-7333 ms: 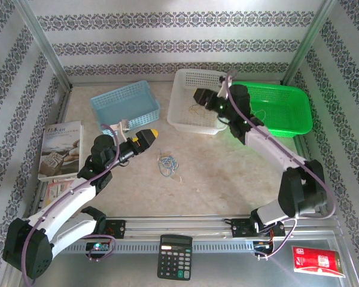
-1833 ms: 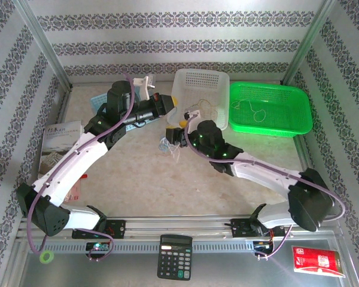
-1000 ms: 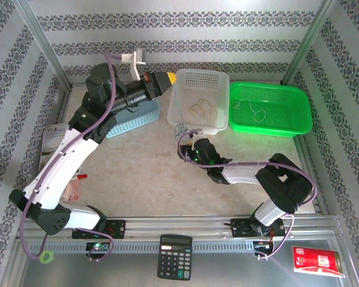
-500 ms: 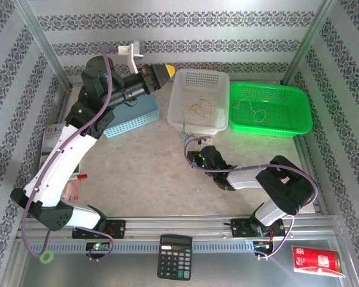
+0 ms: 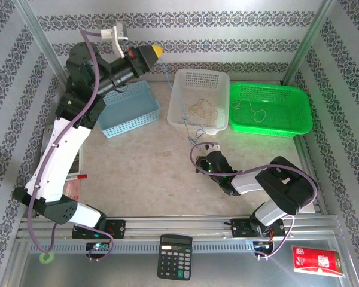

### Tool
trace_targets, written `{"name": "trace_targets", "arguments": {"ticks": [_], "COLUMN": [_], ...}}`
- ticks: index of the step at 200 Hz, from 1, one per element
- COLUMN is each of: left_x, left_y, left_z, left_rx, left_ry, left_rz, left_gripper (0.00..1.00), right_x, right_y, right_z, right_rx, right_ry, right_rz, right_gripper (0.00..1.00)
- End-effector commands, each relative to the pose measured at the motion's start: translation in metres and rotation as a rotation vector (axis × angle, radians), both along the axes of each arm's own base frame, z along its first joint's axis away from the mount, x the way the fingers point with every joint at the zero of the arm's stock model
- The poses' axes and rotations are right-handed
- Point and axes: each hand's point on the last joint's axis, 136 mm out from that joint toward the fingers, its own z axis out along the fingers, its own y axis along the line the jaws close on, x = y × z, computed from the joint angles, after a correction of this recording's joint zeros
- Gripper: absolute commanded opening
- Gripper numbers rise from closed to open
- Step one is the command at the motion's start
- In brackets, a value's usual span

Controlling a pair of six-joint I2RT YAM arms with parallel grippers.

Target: Untangle the cables

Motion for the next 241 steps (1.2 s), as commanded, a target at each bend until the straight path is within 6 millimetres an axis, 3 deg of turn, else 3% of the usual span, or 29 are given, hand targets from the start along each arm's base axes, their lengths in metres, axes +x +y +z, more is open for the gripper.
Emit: {"name": "trace_targets", "arguments": {"ticks": [1, 54, 88, 107, 128, 161, 168, 203, 241], "left_x": [-0.001, 0.006, 0.010, 0.011, 0.012, 0.016, 0.017, 0.017, 0.013], "left_y": [0.015, 0.037, 0.037, 0.037, 0.037, 0.032, 0.030, 0.025, 0.022], "left_z": [0.018, 0.027, 0.017, 0.010, 0.003, -0.013, -0.019, -0.045, -0.068], "left_rx": [0.000, -0.003, 0.013, 0.023, 0.027, 0.020, 0.017, -0.005, -0.023], "left_ry": [-0.049, -0.064, -0.043, -0.033, -0.022, 0.005, 0.017, 0.053, 0.082], "left_rz": [0.040, 0.096, 0.097, 0.103, 0.100, 0.074, 0.067, 0.029, -0.004], "left_gripper": [0.00, 0.00, 0.00, 0.00, 0.00, 0.00, 0.00, 0.00, 0.00], "right_x": [-0.003, -0.007, -0.007, -0.009, -0.009, -0.011, -0.005, -0.003, 0.000], "right_y": [-0.007, -0.027, -0.014, -0.004, 0.006, 0.018, 0.024, 0.029, 0.026], "right_z": [-0.002, -0.013, -0.004, 0.005, 0.019, 0.046, 0.063, 0.103, 0.133], "right_rx": [0.018, 0.035, 0.072, 0.097, 0.117, 0.143, 0.160, 0.168, 0.192], "right_ry": [0.008, 0.037, 0.032, 0.027, 0.023, 0.000, -0.028, -0.084, -0.132], "right_rz": [-0.021, -0.084, -0.021, 0.030, 0.080, 0.144, 0.157, 0.187, 0.183], "right_gripper": [0.00, 0.00, 0.00, 0.22, 0.42, 0.55, 0.56, 0.61, 0.61]}}
